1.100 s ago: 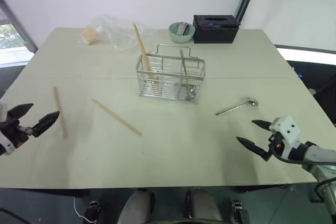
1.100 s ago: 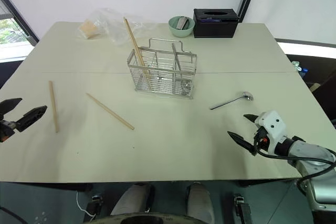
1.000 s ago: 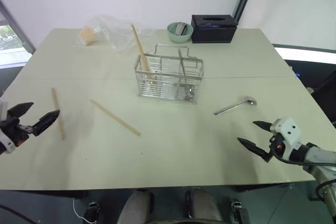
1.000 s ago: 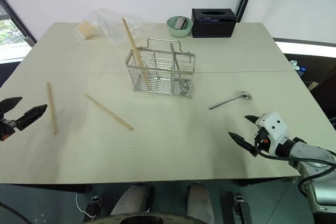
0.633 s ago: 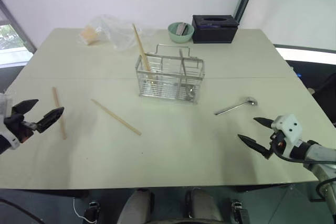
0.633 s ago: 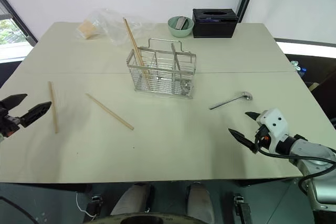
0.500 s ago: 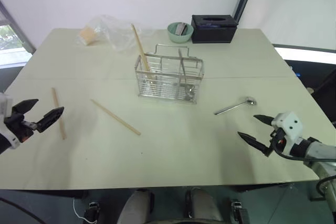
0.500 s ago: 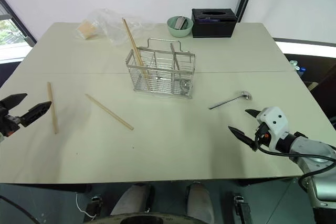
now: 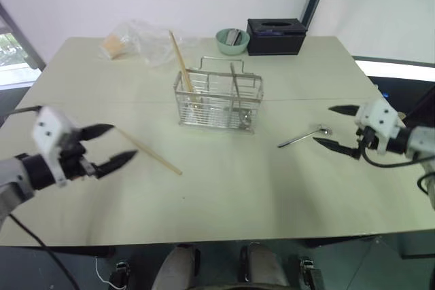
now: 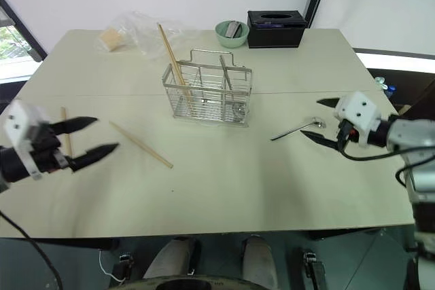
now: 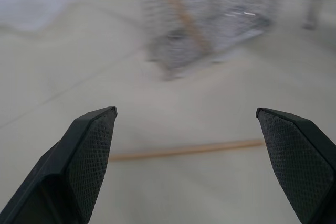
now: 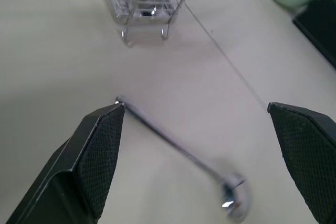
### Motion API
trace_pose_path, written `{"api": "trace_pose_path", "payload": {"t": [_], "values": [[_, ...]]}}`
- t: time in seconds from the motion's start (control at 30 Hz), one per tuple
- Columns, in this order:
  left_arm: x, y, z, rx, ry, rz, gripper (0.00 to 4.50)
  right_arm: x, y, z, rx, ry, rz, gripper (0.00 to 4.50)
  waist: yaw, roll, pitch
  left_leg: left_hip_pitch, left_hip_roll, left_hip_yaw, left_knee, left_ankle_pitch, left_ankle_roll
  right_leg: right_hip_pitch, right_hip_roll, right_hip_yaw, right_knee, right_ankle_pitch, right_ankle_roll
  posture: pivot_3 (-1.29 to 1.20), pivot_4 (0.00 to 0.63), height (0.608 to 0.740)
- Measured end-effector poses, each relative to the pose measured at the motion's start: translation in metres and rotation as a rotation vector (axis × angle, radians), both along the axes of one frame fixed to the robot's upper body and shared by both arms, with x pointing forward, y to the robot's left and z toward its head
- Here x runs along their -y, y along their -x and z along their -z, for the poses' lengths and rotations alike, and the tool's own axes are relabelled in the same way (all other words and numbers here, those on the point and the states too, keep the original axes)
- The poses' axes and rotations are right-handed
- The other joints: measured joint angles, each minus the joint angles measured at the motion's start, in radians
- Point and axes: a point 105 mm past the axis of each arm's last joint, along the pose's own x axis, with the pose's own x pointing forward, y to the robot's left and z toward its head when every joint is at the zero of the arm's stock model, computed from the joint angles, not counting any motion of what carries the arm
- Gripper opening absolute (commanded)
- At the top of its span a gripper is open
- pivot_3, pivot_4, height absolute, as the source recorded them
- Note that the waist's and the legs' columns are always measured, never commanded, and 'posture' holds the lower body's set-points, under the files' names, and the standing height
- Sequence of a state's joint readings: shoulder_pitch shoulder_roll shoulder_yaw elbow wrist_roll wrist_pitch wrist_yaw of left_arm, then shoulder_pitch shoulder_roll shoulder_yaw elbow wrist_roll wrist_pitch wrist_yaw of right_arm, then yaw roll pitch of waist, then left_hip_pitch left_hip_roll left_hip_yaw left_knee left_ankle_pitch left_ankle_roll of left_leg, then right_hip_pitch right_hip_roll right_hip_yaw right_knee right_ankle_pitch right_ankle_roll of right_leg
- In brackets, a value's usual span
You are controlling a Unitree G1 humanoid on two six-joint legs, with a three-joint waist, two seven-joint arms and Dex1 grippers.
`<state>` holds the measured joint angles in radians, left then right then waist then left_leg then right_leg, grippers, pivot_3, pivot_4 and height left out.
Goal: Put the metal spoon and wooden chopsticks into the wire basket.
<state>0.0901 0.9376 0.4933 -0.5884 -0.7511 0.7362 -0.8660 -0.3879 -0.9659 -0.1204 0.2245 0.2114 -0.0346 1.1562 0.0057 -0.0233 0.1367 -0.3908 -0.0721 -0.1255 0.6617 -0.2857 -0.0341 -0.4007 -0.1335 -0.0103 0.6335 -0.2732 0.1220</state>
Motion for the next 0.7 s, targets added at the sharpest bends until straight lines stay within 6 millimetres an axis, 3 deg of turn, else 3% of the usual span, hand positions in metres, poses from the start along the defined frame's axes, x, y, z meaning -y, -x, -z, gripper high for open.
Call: {"api": "trace_pose_path", "payload": {"t": [0.17, 0.3, 0.5, 0.7], "values": [[0.034, -0.003, -0.006, 0.003, -0.028, 0.198, 4.5, -0.004, -0.026, 0.0, -0.073, 0.184, -0.139, 4.48, -0.004, 0.005, 0.003, 0.001, -0.001, 0.002, 0.0, 0.002, 0.003, 0.001, 0.001, 0.0, 0.0, 0.001, 0.001, 0.0, 0.15, 0.649], [0.052, -0.001, 0.005, -0.05, -0.041, 0.311, 4.5, -0.003, -0.039, 0.006, -0.171, 0.344, -0.216, 4.48, -0.017, 0.003, 0.003, 0.001, -0.001, 0.002, -0.001, 0.002, 0.003, 0.001, 0.001, 0.0, -0.001, 0.002, 0.002, 0.0, 0.15, 0.649], [0.061, -0.003, 0.006, -0.039, -0.036, 0.345, 4.5, -0.003, -0.049, 0.027, -0.33, 0.515, -0.231, 4.48, -0.027, 0.003, 0.003, 0.0, -0.001, 0.005, -0.001, 0.002, 0.003, -0.002, 0.001, 0.002, 0.001, 0.003, 0.004, 0.0, 0.15, 0.649], [0.06, -0.003, 0.004, -0.025, -0.036, 0.32, 4.5, -0.009, -0.06, 0.043, -0.317, 0.614, -0.218, 4.48, -0.026, 0.003, 0.003, 0.001, -0.001, 0.005, 0.0, 0.002, 0.003, -0.003, 0.001, 0.003, 0.005, 0.003, 0.004, 0.0, 0.15, 0.649]]}}
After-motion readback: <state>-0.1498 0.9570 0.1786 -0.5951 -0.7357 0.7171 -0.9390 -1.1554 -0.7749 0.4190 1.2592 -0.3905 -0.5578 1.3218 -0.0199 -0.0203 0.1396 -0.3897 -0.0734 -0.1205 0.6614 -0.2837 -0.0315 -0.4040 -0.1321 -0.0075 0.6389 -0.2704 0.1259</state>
